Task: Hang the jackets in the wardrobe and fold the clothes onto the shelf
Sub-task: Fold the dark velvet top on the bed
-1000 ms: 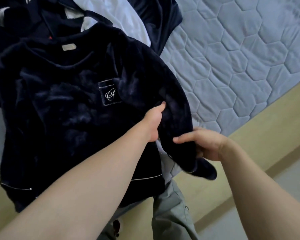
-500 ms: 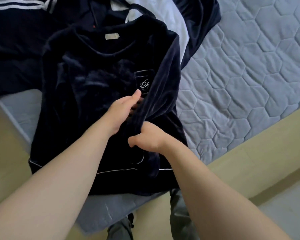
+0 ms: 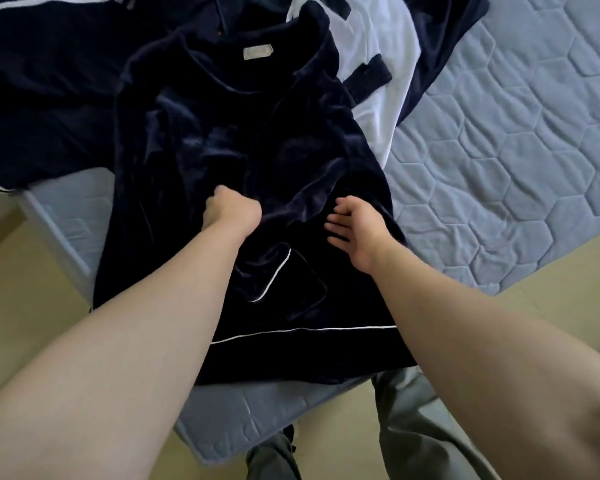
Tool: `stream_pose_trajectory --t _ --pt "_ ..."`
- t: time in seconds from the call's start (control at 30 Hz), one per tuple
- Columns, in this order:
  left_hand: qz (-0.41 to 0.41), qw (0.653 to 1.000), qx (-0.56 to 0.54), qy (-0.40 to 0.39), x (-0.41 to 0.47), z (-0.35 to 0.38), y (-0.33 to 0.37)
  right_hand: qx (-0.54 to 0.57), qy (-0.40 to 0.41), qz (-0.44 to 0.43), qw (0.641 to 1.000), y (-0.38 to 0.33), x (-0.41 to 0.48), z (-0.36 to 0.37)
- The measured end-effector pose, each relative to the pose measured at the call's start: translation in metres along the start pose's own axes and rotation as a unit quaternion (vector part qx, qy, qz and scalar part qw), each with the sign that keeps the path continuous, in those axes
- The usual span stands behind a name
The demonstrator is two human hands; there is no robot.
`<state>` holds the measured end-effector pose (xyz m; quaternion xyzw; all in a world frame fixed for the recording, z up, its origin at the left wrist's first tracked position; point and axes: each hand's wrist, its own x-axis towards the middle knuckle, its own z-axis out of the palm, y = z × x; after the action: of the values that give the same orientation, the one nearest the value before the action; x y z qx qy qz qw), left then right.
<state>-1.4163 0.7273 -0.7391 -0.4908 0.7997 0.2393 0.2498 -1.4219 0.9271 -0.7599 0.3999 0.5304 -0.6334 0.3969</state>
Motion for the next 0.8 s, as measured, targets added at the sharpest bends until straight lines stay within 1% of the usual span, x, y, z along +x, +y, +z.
stream_pose_trajectory --t 0.03,0.07,0.13,0.2,0.3,0.37,0.43,0.5,0.57,0.63,0.7,0.8 --pt "0.049 0.999 0.001 0.024 0.003 -0.001 0.018 0.024 -0.006 0.007 1.000 -0.005 0.003 -0.001" --pt "0.093 0.995 -0.016 0.025 0.007 -0.001 0.039 0.045 -0.014 0.008 0.999 -0.009 0.008 -0.003" --pt "0.151 0.987 -0.058 0.001 0.018 0.001 0.081 0.076 -0.034 -0.002 0.997 -0.018 0.018 -0.006" --pt "0.180 0.981 -0.067 -0.001 0.029 0.002 0.117 0.101 -0.051 -0.005 0.994 -0.031 0.028 -0.006" --pt "0.218 0.975 -0.025 0.023 0.041 0.006 0.157 0.162 -0.084 0.037 0.983 -0.053 0.038 -0.002" --pt "0.221 0.974 -0.033 0.025 0.046 0.010 0.179 0.181 -0.095 0.064 0.977 -0.067 0.041 -0.001" --pt "0.208 0.972 -0.113 -0.009 0.043 0.011 0.201 0.228 -0.096 0.075 0.966 -0.082 0.043 -0.007" --pt "0.202 0.954 -0.208 -0.081 0.036 0.011 0.229 0.309 -0.108 0.077 0.942 -0.099 0.043 -0.020" --pt "0.213 0.937 -0.240 -0.136 0.027 0.014 0.257 0.382 -0.115 0.068 0.914 -0.111 0.044 -0.038" --pt "0.233 0.939 -0.206 -0.145 0.021 0.024 0.285 0.417 -0.119 0.064 0.899 -0.117 0.050 -0.057" --pt "0.254 0.946 -0.144 -0.139 0.018 0.040 0.308 0.413 -0.120 0.070 0.900 -0.121 0.054 -0.073" --pt "0.265 0.951 -0.051 -0.152 0.020 0.063 0.326 0.334 -0.070 0.086 0.936 -0.124 0.061 -0.089"
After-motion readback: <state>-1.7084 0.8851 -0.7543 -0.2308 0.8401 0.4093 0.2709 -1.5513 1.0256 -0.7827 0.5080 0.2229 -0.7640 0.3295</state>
